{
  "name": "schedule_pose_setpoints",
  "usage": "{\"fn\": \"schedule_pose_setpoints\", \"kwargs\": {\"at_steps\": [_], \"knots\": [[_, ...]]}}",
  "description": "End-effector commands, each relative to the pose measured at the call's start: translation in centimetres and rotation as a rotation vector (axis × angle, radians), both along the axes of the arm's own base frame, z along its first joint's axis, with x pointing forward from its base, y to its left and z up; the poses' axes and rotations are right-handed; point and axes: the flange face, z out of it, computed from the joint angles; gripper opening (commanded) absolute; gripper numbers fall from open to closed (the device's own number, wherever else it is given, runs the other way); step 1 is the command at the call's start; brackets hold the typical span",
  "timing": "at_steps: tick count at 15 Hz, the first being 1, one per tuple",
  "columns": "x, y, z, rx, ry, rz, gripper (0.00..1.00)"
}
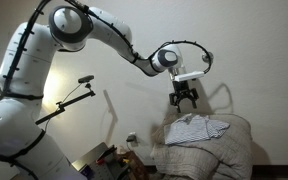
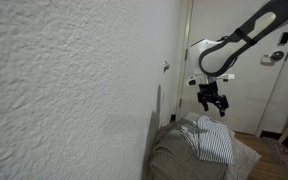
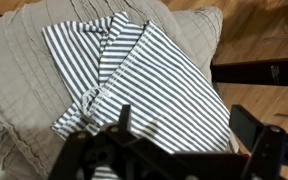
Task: Unfold the striped garment
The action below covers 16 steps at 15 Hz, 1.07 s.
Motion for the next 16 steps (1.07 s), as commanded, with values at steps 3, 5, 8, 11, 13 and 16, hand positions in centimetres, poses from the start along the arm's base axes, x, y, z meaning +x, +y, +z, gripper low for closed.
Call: {"fn": "schedule_pose_setpoints", "kwargs": {"at_steps": [3,5,8,11,13,16], "knots": [[1.6,-0.1,-0.2,-0.011,-0.038,0.002,1.0],[2.3,0.1,-0.5,-0.018,-0.067,0.007,1.0],[3.7,0.1,-1.6,-0.001,-0.115,0.021,1.0],[4.5,-0.3,-3.2,0.01,-0.102,0.018,1.0],[4.9,-0.4,-4.1,0.006,-0.097,0.016,1.0],[5.7,-0.5,-5.0,0.012,-0.094,0.02,1.0]]}}
